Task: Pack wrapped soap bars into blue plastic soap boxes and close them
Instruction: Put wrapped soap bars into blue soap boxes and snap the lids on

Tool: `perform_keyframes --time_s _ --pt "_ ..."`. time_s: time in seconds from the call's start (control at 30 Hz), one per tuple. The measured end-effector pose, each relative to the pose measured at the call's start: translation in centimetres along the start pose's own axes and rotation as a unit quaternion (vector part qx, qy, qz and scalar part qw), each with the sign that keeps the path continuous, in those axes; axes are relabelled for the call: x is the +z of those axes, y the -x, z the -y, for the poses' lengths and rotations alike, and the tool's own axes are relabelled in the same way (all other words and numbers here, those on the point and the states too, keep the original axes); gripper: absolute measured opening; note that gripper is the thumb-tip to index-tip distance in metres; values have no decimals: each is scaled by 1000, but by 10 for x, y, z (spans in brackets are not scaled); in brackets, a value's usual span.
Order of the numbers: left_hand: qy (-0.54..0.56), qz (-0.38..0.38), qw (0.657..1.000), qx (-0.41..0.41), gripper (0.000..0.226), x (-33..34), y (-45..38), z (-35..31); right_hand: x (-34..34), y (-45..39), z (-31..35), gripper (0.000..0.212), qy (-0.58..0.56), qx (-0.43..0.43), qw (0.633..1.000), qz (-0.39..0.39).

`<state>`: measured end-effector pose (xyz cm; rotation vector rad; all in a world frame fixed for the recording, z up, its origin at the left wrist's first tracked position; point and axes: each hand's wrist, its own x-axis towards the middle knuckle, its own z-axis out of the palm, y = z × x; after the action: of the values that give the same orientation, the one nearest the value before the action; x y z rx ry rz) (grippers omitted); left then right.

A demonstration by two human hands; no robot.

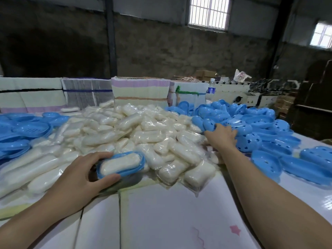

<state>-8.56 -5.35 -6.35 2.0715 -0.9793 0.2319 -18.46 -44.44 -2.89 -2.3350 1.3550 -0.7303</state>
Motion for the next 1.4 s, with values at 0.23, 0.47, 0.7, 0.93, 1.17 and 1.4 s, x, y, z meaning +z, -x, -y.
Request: perform_keyframes --time_s 0.23,0.47,0.7,0.93,1.17,1.4 --pt "15 0 1000 0 55 0 0 0 0 -4 -4 63 -83 36 995 43" --pt "15 1 1000 -4 54 -1 1 -2 1 -7 -10 73 -95 54 992 66" --pt "-2 21 1000 7 61 -3 2 -3 0 -10 -12 73 -106 71 991 29" --pt "7 21 1000 13 69 -4 1 -2 2 -11 -13 70 -85 64 994 13" --pt "9 6 1000 8 69 -3 0 0 -14 9 6 65 -140 -63 984 -95" --pt "31 -9 999 1 68 0 -1 -4 -33 71 59 56 -316 -238 918 -16"
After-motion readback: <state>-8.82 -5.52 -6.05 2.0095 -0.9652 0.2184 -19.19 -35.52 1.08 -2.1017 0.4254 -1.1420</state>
